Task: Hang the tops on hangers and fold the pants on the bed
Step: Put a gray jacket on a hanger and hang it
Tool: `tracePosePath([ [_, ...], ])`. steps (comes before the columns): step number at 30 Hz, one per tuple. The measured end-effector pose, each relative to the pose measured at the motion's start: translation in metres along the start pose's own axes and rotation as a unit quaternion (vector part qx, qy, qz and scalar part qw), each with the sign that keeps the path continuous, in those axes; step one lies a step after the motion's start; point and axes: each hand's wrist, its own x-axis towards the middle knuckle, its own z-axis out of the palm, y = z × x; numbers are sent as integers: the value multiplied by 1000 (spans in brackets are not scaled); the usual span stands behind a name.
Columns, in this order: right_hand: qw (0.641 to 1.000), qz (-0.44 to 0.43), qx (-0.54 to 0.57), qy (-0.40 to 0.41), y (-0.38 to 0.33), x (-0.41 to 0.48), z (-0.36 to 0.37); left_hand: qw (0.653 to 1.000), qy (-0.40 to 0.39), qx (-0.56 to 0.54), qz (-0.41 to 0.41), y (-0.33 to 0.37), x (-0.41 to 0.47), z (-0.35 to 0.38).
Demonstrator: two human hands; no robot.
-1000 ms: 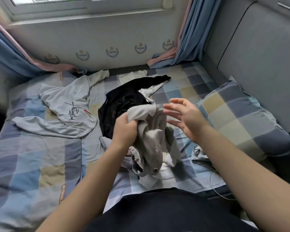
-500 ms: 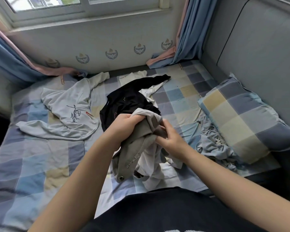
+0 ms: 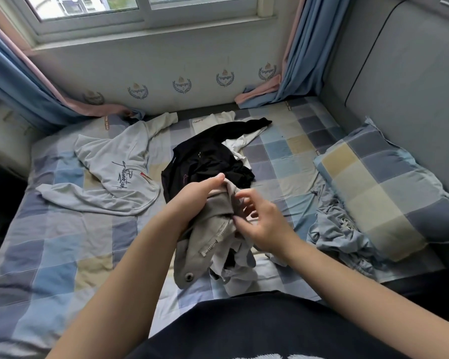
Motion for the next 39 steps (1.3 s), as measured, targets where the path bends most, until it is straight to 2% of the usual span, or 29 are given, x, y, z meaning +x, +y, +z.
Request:
tracePosePath([
  [6, 979, -13, -199, 29, 3, 9, 12, 1000, 5, -8, -18, -2, 2, 8],
  [9, 982, 4, -181, 50, 2, 12, 10, 999, -43, 8, 13, -1, 5, 10],
  [11, 987, -5, -132, 90, 0, 14, -1, 992, -2, 75, 99, -1, 7, 10],
  [13, 987, -22, -89, 135, -4, 18, -19, 952, 91, 216, 196, -7, 7, 6],
  [15, 987, -24, -56, 150, -12, 26, -36, 862, 128, 413, 264, -12, 7, 2],
  [16, 988, -16, -38, 147, -17, 32, -43, 819, 128, 474, 296, -12, 9, 2],
  [17, 990, -6, -13, 137, -23, 38, -49, 795, 137, 492, 328, -8, 11, 1],
  [18, 992, 3, 16, 123, -29, 44, -55, 790, 156, 472, 360, -1, 14, 0],
  [22, 992, -21, 111, 53, -65, 63, -83, 834, 207, 321, 398, 45, 20, -6],
  [24, 997, -50, 50, 36, -83, 73, -97, 862, 199, 237, 401, 74, 17, -3],
  [26, 993, -56, -84, 61, -92, 87, -106, 872, 186, 162, 423, 107, 10, 5],
  [28, 979, -36, -174, 102, -92, 98, -108, 858, 184, 139, 460, 138, 2, 11],
  [31, 963, 17, -225, 145, -72, 111, -103, 846, 187, 79, 493, 175, -10, 12],
  [34, 956, 118, -240, 122, -39, 117, -98, 834, 203, 21, 512, 204, -21, -3],
  [36, 957, 171, -222, 77, -20, 119, -99, 822, 223, -4, 524, 222, -28, -19],
  [39, 968, 169, -182, 42, -14, 123, -112, 804, 295, -17, 516, 239, -27, -51],
])
